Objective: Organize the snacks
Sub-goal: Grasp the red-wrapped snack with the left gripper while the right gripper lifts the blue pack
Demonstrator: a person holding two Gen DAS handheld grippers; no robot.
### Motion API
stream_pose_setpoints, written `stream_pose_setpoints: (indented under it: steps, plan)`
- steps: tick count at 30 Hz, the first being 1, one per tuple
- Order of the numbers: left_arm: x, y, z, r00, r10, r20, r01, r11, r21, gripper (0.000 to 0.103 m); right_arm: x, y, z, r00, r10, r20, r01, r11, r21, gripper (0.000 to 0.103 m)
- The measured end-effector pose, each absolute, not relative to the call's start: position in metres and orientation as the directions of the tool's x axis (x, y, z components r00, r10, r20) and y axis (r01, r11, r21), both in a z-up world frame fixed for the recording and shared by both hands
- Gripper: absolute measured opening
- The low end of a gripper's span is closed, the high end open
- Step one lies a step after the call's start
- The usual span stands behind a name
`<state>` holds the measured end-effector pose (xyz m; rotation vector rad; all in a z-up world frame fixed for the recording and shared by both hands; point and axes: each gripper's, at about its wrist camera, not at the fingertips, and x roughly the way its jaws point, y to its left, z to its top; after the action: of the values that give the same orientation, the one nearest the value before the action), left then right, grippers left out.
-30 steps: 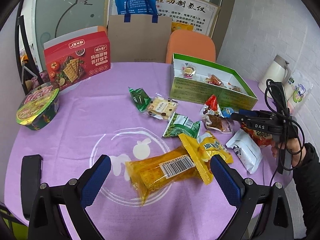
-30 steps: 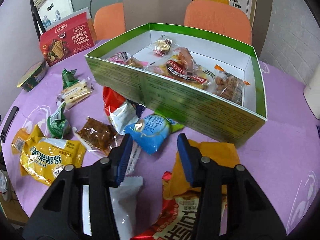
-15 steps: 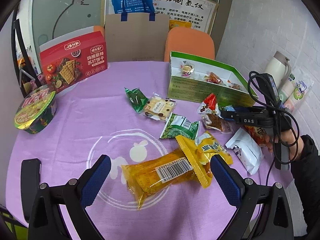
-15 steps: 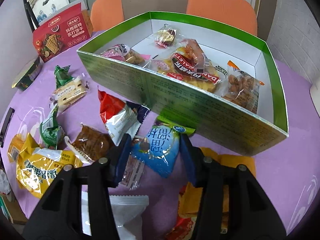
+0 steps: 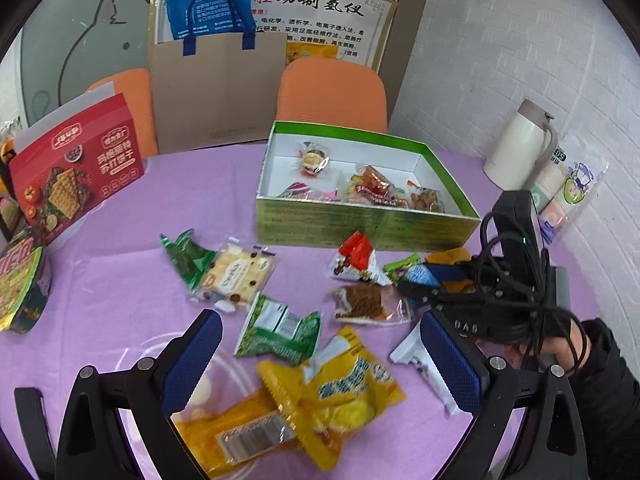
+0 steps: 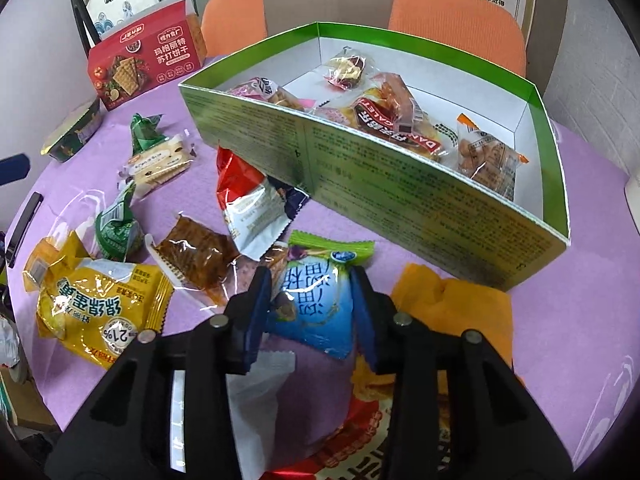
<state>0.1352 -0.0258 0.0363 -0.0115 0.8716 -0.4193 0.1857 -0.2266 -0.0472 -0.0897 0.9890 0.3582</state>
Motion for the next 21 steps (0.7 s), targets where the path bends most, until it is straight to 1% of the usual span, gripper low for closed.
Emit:
stream_pose_setpoints:
  steps: [2,3,5,6,7,9,11,12,13,15,18,19,21]
  plan:
    - [0.154,-0.038,0.034,0.551,-0.375,-0.746,0.354,0.914,-0.199,0.100,0.184,-0.230,-0.047,0.493,0.271,-0.826,-0.334,0.936,0.107,0.042]
    - [0.162,-0.043,0.031,0.540,-0.383,-0.749,0.354,0.911,-0.211,0.098,0.184,-0.231,-0.048,0.492,0.277,-0.825,-0.336,0.935,0.114,0.042]
    - [0.181,-0.056,0.022,0.505,-0.403,-0.763,0.359,0.902,-0.239,0.091,0.182,-0.235,-0.049,0.491,0.282,-0.824,-0.334,0.935,0.121,0.042]
    - [0.190,-0.063,0.016,0.480,-0.417,-0.772,0.361,0.896,-0.260,0.085,0.183,-0.240,-0.050,0.491,0.287,-0.823,-0.317,0.938,0.138,0.042]
    - [0.197,-0.067,0.012,0.462,-0.429,-0.776,0.361,0.890,-0.277,0.082,0.184,-0.244,-0.050,0.489,0.297,-0.820,-0.304,0.939,0.158,0.042]
    - [0.209,-0.073,0.002,0.430,-0.447,-0.785,0.344,0.884,-0.315,0.082,0.186,-0.254,-0.050,0.491,0.320,-0.810,-0.283,0.938,0.199,0.042]
    - [0.219,-0.078,-0.009,0.417,-0.426,-0.803,0.318,0.896,-0.310,0.082,0.186,-0.258,-0.049,0.491,0.336,-0.804,-0.280,0.935,0.220,0.042]
    - [0.222,-0.080,-0.015,0.409,-0.419,-0.811,0.313,0.899,-0.306,0.078,0.186,-0.259,-0.048,0.491,0.346,-0.799,-0.284,0.931,0.228,0.042]
    - [0.225,-0.083,-0.020,0.397,-0.417,-0.818,0.310,0.900,-0.308,0.072,0.185,-0.258,-0.048,0.493,0.348,-0.798,-0.287,0.930,0.228,0.042]
    - [0.228,-0.086,-0.027,0.373,-0.423,-0.825,0.309,0.896,-0.320,0.065,0.186,-0.256,-0.049,0.493,0.344,-0.799,-0.291,0.931,0.221,0.043]
    - [0.232,-0.094,-0.034,0.367,-0.405,-0.838,0.309,0.902,-0.300,0.063,0.185,-0.249,-0.049,0.489,0.335,-0.805,-0.308,0.930,0.201,0.048]
    - [0.234,-0.097,-0.037,0.365,-0.392,-0.845,0.315,0.906,-0.284,0.060,0.184,-0.246,-0.048,0.488,0.330,-0.808,-0.316,0.930,0.189,0.051]
    - [0.236,-0.101,-0.041,0.355,-0.376,-0.856,0.317,0.910,-0.268,0.056,0.183,-0.241,-0.049,0.492,0.304,-0.816,-0.328,0.933,0.149,0.053]
